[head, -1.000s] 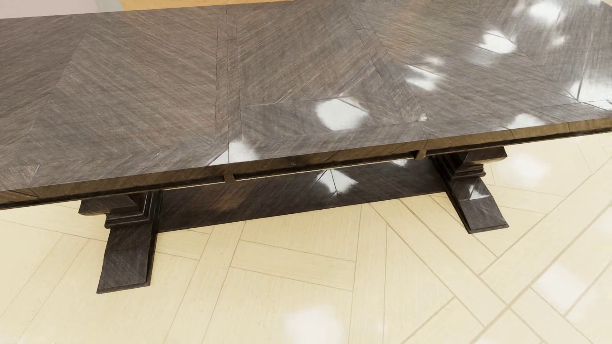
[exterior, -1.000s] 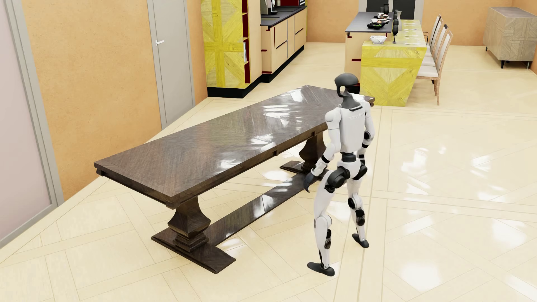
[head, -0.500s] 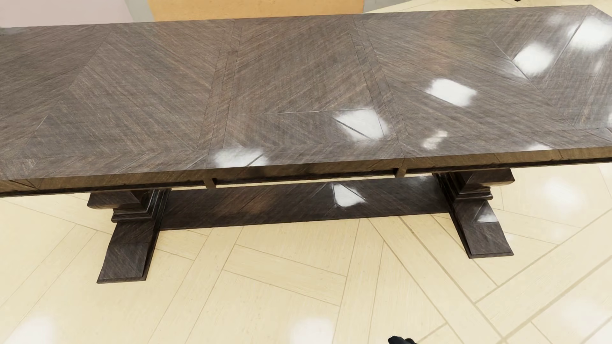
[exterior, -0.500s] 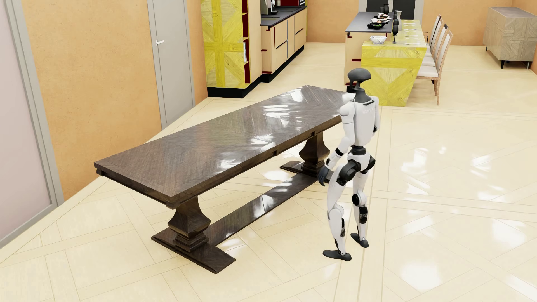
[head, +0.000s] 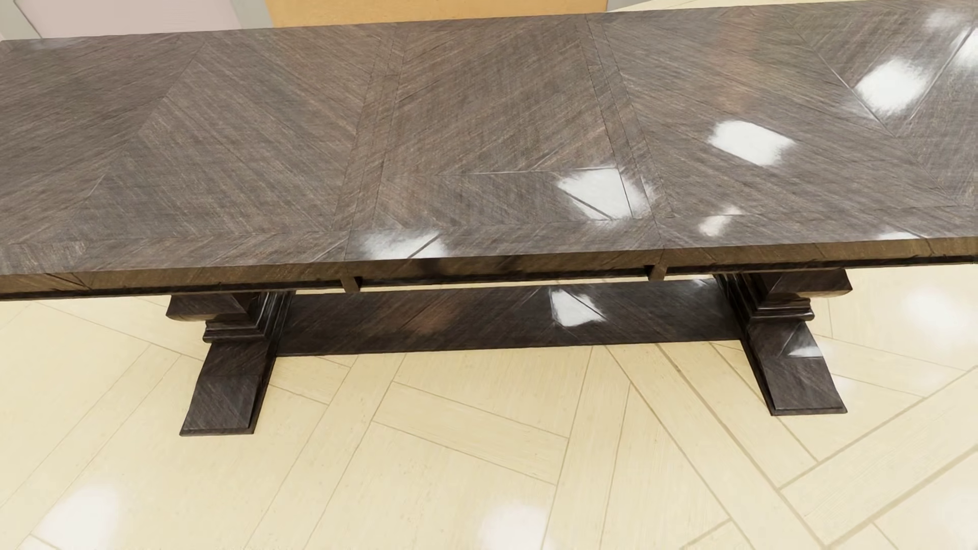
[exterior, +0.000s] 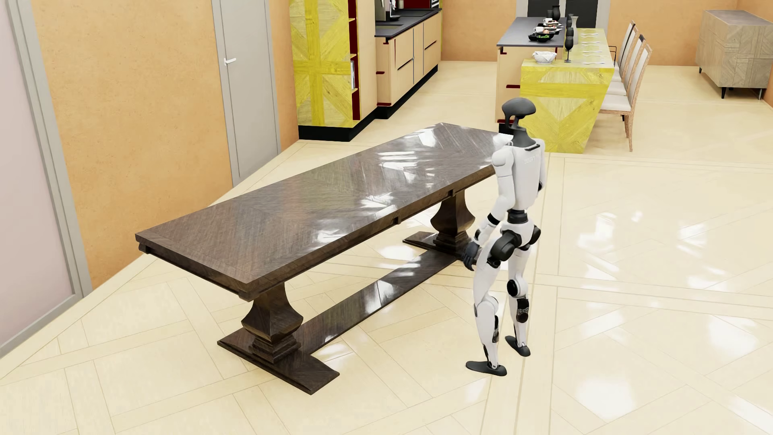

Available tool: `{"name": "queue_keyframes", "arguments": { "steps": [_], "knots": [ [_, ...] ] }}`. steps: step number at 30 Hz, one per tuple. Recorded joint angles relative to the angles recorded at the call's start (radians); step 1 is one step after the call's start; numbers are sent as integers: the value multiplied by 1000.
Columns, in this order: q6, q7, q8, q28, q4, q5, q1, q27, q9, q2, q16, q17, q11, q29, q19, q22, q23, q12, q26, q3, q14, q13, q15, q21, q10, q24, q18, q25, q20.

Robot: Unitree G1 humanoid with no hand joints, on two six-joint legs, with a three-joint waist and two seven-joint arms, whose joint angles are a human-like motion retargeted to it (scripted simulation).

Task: Head to the table

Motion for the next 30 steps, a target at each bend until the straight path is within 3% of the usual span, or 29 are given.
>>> {"name": "queue_keyframes", "arguments": {
  "steps": [12,20,25,30],
  "knots": [
    [8,3,23,-2,28,8,-52,0,13,-65,-1,-20,78,-3,-28,-14,22,13,-12,8,-31,-43,-38,38,56,-4,17,7,-15],
    [18,-39,51,9,82,35,-140,10,25,-80,2,2,122,-4,-28,-32,27,12,-9,12,-23,-41,-58,61,261,-20,-21,16,-2],
    [20,16,55,1,60,28,-54,9,18,-52,-8,-3,84,-11,-11,-15,24,11,-6,9,-55,-19,-39,60,131,-12,1,31,-13],
    [6,10,31,7,3,-9,-7,18,15,-18,-14,-7,47,4,12,-19,30,-4,-15,8,-33,1,-20,65,40,-10,17,37,-19]
  ]
}}
